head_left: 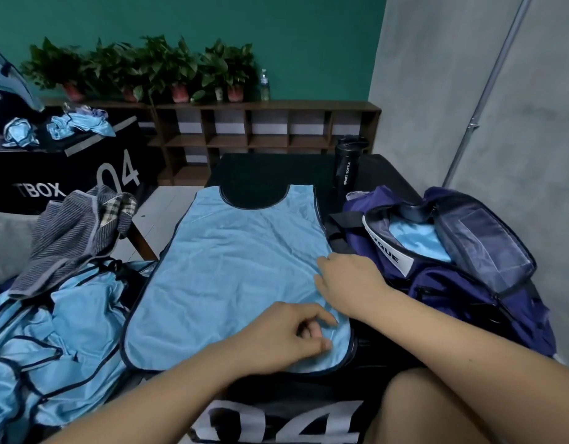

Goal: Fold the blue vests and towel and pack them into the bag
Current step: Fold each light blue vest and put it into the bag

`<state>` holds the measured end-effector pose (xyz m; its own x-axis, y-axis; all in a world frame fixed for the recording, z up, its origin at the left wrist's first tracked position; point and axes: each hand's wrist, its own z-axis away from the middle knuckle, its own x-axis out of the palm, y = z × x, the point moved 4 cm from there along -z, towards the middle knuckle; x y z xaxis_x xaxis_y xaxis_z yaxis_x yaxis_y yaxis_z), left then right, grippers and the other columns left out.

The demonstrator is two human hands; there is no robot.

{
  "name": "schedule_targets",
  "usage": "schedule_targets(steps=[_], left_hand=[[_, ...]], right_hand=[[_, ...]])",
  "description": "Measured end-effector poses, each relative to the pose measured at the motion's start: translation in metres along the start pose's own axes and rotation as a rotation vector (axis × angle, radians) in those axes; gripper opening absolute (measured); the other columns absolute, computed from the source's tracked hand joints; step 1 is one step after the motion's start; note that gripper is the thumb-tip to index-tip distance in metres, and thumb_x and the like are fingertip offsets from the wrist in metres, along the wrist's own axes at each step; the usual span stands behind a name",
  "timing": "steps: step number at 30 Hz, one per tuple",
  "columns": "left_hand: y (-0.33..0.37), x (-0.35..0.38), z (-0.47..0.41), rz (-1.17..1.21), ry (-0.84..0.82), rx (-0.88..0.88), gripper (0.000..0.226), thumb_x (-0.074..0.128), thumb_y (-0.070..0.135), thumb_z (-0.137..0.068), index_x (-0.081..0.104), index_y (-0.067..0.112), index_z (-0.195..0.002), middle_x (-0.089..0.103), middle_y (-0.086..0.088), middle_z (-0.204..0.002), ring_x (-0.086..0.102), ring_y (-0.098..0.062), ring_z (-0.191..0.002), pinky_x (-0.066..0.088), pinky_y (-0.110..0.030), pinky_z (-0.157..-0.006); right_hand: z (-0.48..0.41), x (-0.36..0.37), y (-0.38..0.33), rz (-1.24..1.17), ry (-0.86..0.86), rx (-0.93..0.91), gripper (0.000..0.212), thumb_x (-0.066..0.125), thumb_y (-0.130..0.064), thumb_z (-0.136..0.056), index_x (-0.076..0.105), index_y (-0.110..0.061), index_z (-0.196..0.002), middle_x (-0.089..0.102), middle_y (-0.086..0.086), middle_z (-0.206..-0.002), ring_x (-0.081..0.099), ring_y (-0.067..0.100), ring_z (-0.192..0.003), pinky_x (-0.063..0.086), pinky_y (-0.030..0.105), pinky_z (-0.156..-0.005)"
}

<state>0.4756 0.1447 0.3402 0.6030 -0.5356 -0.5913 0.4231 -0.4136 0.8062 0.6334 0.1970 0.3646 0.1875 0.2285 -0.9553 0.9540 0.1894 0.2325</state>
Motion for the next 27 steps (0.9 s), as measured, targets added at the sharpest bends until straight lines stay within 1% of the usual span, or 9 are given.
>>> schedule_targets(steps=[4, 7, 9, 13, 15, 17, 21, 24, 27], left_hand=[[-0.012, -0.058, -0.020, -0.044, 0.092, -0.028, 0.022, 0.073, 0.020, -0.096, 0.076, 0.031, -0.115, 0.078, 0.007, -0.095, 0.072, -0.009, -0.089, 0.051, -0.016, -0.081], [-0.036, -0.104, -0.042, -0.049, 0.159, -0.091, 0.024, 0.069, 0.012, -0.095, 0.077, 0.030, -0.109, 0.079, 0.010, -0.094, 0.073, -0.011, -0.090, 0.056, -0.025, -0.084], [-0.055, -0.133, -0.058, -0.085, 0.218, -0.136, 0.022, 0.069, 0.014, -0.095, 0.078, 0.032, -0.106, 0.078, 0.009, -0.093, 0.072, -0.011, -0.090, 0.055, -0.029, -0.085], [-0.094, -0.188, -0.087, -0.143, 0.325, -0.214, 0.018, 0.068, 0.019, -0.097, 0.078, 0.034, -0.101, 0.077, 0.009, -0.093, 0.068, -0.008, -0.083, 0.052, -0.025, -0.077], [-0.117, -0.216, -0.102, -0.180, 0.378, -0.259, 0.018, 0.067, 0.024, -0.096, 0.078, 0.037, -0.098, 0.076, 0.011, -0.092, 0.069, -0.014, -0.086, 0.057, -0.036, -0.078], [-0.139, -0.241, -0.116, -0.196, 0.432, -0.290, 0.018, 0.065, 0.025, -0.095, 0.077, 0.039, -0.095, 0.076, 0.011, -0.092, 0.070, -0.021, -0.087, 0.060, -0.042, -0.078], [-0.177, -0.281, -0.141, -0.258, 0.535, -0.326, 0.014, 0.066, 0.021, -0.097, 0.076, 0.029, -0.091, 0.074, 0.011, -0.088, 0.064, -0.009, -0.071, 0.048, -0.023, -0.061], [-0.205, -0.301, -0.156, -0.342, 0.543, -0.359, 0.010, 0.070, 0.020, -0.096, 0.075, 0.025, -0.090, 0.075, 0.006, -0.085, 0.067, -0.013, -0.072, 0.048, -0.026, -0.062], [-0.232, -0.317, -0.170, -0.407, 0.516, -0.401, 0.008, 0.068, 0.015, -0.095, 0.071, 0.022, -0.093, 0.075, 0.001, -0.084, 0.073, -0.024, -0.075, 0.051, -0.027, -0.060]], right_hand=[[-0.038, -0.017, 0.007, -0.172, 0.035, -0.003, 0.030, 0.045, -0.037, -0.103, 0.063, -0.017, -0.117, 0.067, 0.005, -0.116, 0.064, 0.032, -0.107, 0.048, 0.041, -0.076], [-0.075, -0.018, 0.013, -0.212, -0.003, -0.002, 0.035, 0.047, -0.037, -0.101, 0.064, -0.017, -0.125, 0.067, 0.004, -0.124, 0.063, 0.031, -0.114, 0.054, 0.043, -0.086], [-0.104, -0.015, 0.020, -0.249, -0.057, 0.029, 0.037, 0.050, -0.037, -0.099, 0.064, -0.018, -0.127, 0.067, 0.005, -0.125, 0.063, 0.032, -0.115, 0.055, 0.044, -0.088], [-0.163, -0.003, 0.041, -0.321, -0.155, 0.106, 0.032, 0.056, -0.039, -0.096, 0.068, -0.022, -0.120, 0.067, 0.002, -0.120, 0.063, 0.030, -0.109, 0.056, 0.041, -0.090], [-0.193, 0.005, 0.052, -0.329, -0.171, 0.126, 0.030, 0.057, -0.036, -0.095, 0.070, -0.018, -0.115, 0.068, 0.002, -0.118, 0.063, 0.029, -0.109, 0.057, 0.043, -0.093], [-0.221, 0.013, 0.060, -0.322, -0.194, 0.127, 0.029, 0.056, -0.032, -0.095, 0.072, -0.013, -0.112, 0.070, 0.005, -0.118, 0.063, 0.029, -0.112, 0.057, 0.044, -0.095], [-0.269, 0.032, 0.076, -0.326, -0.201, 0.147, 0.028, 0.055, -0.026, -0.097, 0.070, -0.005, -0.107, 0.070, 0.010, -0.111, 0.065, 0.033, -0.106, 0.057, 0.045, -0.094], [-0.298, 0.052, 0.086, -0.342, -0.201, 0.182, 0.026, 0.058, -0.027, -0.094, 0.068, -0.005, -0.105, 0.071, 0.010, -0.108, 0.067, 0.033, -0.101, 0.058, 0.045, -0.091], [-0.316, 0.067, 0.093, -0.347, -0.207, 0.200, 0.031, 0.059, -0.029, -0.097, 0.065, -0.006, -0.117, 0.068, 0.009, -0.116, 0.065, 0.031, -0.105, 0.057, 0.043, -0.091]])
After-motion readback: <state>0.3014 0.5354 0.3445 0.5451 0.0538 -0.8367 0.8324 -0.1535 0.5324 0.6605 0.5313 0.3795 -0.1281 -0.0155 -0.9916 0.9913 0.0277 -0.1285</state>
